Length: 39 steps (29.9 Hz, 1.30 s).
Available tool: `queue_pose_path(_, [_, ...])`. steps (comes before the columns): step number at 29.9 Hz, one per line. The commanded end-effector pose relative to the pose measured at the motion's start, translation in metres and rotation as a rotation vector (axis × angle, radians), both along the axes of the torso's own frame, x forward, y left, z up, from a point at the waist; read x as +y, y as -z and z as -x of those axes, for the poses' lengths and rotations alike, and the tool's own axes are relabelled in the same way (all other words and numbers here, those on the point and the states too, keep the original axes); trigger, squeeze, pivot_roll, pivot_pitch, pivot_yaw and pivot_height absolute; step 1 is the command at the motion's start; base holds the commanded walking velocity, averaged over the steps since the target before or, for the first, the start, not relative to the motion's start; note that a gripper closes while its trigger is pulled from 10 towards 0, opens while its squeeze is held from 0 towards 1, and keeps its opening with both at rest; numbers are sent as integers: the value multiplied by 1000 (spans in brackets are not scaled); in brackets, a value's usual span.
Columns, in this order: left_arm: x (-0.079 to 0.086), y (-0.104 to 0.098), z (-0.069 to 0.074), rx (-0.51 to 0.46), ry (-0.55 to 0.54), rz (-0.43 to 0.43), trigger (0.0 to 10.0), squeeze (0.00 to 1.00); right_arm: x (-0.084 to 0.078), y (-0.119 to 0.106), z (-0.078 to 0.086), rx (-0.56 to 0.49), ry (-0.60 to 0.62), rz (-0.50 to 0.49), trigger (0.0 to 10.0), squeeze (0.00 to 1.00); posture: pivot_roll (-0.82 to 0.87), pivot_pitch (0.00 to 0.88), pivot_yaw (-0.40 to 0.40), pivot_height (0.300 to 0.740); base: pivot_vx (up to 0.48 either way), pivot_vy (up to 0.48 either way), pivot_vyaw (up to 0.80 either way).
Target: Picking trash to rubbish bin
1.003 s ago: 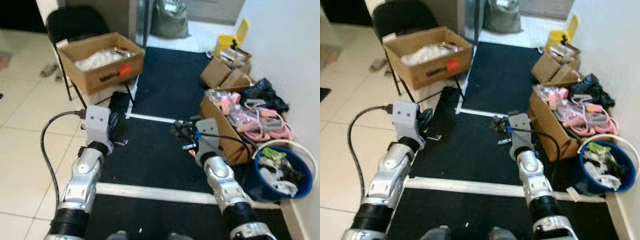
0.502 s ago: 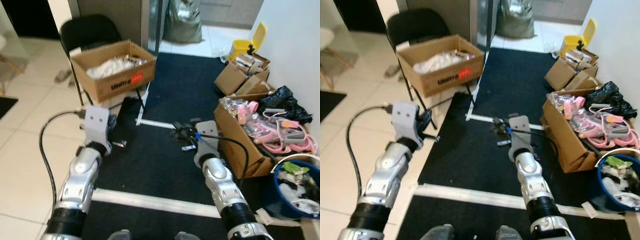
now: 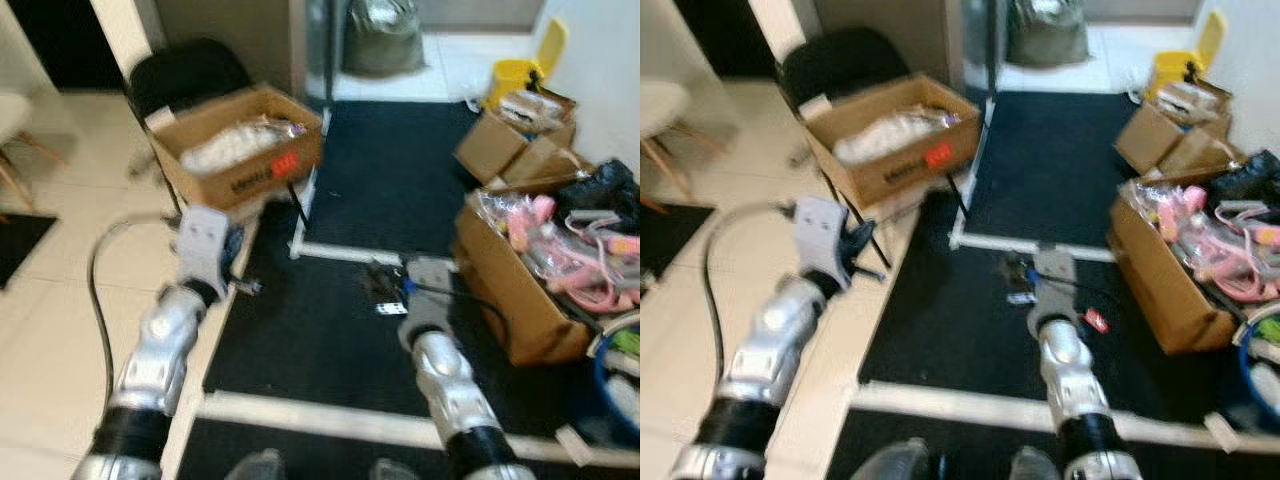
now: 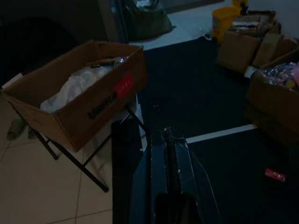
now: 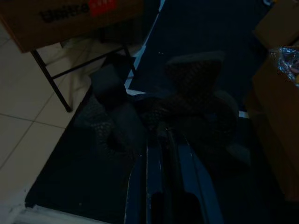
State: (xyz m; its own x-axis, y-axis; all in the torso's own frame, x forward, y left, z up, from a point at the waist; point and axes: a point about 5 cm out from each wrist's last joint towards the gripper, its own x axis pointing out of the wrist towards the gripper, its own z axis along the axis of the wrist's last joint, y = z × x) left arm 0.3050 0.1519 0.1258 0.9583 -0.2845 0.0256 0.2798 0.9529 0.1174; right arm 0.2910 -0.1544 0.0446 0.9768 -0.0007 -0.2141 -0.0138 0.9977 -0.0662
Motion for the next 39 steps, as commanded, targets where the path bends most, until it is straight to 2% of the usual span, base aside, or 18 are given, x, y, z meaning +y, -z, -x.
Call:
queue_pose_path(1, [4, 6, 1, 30, -9, -3, 10000, 0, -8, -5, 0, -31, 38, -5, 10000, 0, 76, 69, 103, 740, 311, 0, 0])
queue_pose_path(11, [2, 8, 1, 32, -40, 22, 10000, 0, -18, -9, -5, -31, 47, 6, 10000, 0, 68, 70, 61, 740, 310, 0, -632])
queue_pose_path(18, [5, 9, 3, 32, -57, 25, 10000, 0, -16, -10, -9, -31, 39, 12, 10000, 0, 67, 67, 46, 740, 310, 0, -617])
queue_pose_path(29, [5, 10, 5, 32, -69, 30, 10000, 0, -20, -9, -9, -24, 56, 19, 10000, 0, 65, 66, 38, 740, 310, 0, 0])
queue_pose_path(39, [6, 12, 7, 37, -73, 29, 10000, 0, -18, -7, -8, -18, 55, 13, 10000, 0, 64, 61, 32, 740, 309, 0, 0])
